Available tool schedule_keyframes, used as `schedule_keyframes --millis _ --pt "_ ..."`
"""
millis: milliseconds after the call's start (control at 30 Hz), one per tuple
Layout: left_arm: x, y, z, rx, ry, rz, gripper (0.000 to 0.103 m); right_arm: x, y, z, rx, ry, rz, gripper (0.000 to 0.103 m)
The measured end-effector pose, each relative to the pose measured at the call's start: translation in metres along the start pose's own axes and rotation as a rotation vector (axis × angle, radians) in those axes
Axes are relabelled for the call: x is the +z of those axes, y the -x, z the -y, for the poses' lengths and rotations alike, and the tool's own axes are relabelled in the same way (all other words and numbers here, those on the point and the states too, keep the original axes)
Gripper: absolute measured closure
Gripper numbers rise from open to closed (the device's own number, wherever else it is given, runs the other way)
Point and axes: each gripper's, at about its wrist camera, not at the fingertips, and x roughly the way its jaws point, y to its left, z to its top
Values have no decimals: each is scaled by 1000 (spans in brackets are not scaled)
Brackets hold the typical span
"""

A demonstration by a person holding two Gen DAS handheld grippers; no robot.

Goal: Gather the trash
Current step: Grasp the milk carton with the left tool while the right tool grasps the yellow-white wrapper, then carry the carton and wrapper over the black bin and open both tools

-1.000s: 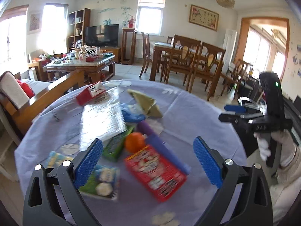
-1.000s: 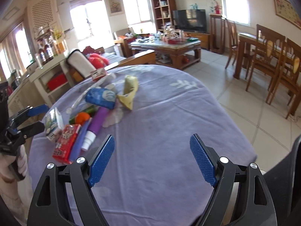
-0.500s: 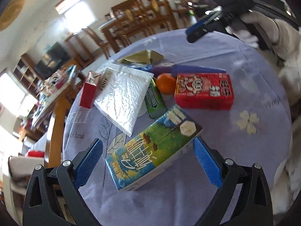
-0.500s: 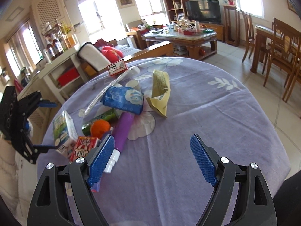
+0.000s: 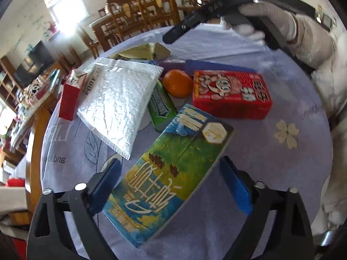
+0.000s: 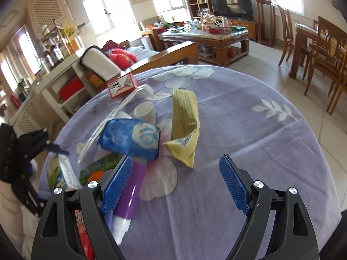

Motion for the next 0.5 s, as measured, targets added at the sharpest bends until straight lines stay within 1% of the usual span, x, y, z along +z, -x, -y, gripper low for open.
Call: schedule_keyframes --millis 33,67,100,133,233,267,300,333,400,500 --pt "-1 1 0 2 23 7 22 4 -6 0 -8 1 -7 21" --pt "-2 1 1 12 43 17 22 7 -10 0 -13 2 -12 25" --pt "-3 2 3 23 59 24 23 10 -15 1 -11 3 -22 32" --pt "-4 3 4 33 79 29 23 12 -20 1 -9 2 -34 35" --pt "-4 8 8 56 142 37 27 17 -33 2 -20 2 -53 37" --pt "-6 12 10 62 155 39 31 19 -37 2 -23 1 -60 40" --pt "-7 14 11 66 169 41 35 20 -41 4 -21 -3 -65 46" --pt "-9 17 13 64 180 42 41 21 -44 5 -18 -7 -67 49" --pt "-12 22 15 68 206 43 47 21 -49 8 -12 -17 -81 67" --pt "-17 23 11 85 259 45 53 20 -49 11 -7 -16 -65 68"
